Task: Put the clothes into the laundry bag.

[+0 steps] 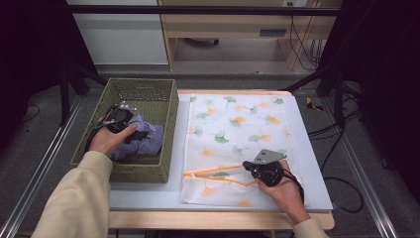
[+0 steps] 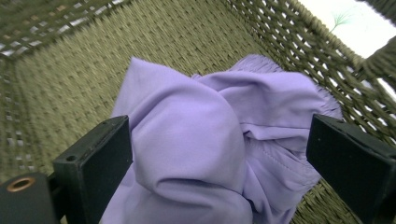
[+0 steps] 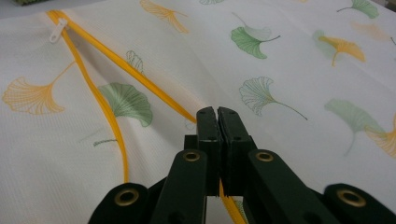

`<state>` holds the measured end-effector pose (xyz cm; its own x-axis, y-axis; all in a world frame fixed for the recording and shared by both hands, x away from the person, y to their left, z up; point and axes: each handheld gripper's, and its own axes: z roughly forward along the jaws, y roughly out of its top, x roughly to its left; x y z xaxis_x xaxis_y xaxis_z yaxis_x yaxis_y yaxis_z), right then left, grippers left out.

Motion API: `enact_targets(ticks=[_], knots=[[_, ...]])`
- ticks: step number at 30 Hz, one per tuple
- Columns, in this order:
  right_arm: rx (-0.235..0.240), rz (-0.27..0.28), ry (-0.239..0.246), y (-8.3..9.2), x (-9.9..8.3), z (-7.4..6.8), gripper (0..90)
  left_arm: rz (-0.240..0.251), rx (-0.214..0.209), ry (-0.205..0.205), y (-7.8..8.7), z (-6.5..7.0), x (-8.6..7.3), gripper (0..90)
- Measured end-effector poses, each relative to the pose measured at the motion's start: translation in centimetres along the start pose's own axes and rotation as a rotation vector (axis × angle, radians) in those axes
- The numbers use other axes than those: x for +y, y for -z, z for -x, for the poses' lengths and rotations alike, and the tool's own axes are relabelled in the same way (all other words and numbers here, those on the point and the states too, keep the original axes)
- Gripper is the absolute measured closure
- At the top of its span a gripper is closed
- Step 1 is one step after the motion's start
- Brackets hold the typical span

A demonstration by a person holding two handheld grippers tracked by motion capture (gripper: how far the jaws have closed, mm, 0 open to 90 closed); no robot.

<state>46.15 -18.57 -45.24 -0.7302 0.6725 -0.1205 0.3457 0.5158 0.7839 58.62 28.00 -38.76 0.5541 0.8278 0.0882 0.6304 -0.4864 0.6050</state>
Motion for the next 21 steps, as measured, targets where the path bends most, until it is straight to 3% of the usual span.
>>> enact_targets(ticks=[4, 13, 19, 21], knots=[[0.000, -0.002, -0.004, -0.1, 0.0, 0.0, 88.7, -0.015, -0.017, 0.015, -0.9, -0.3, -0.4, 5.9], [-0.001, -0.004, -0.010, -0.1, -0.1, 0.1, 88.6, -0.062, -0.103, 0.013, -2.2, -0.6, -1.7, 5.2], [-0.002, -0.004, -0.012, -0.1, -0.1, 0.2, 88.6, -0.086, -0.128, -0.025, -2.5, 0.1, -1.8, 5.4], [-0.002, -0.006, -0.013, -0.2, -0.1, 0.2, 88.6, -0.082, -0.134, -0.020, -2.6, 0.2, -1.7, 5.7]])
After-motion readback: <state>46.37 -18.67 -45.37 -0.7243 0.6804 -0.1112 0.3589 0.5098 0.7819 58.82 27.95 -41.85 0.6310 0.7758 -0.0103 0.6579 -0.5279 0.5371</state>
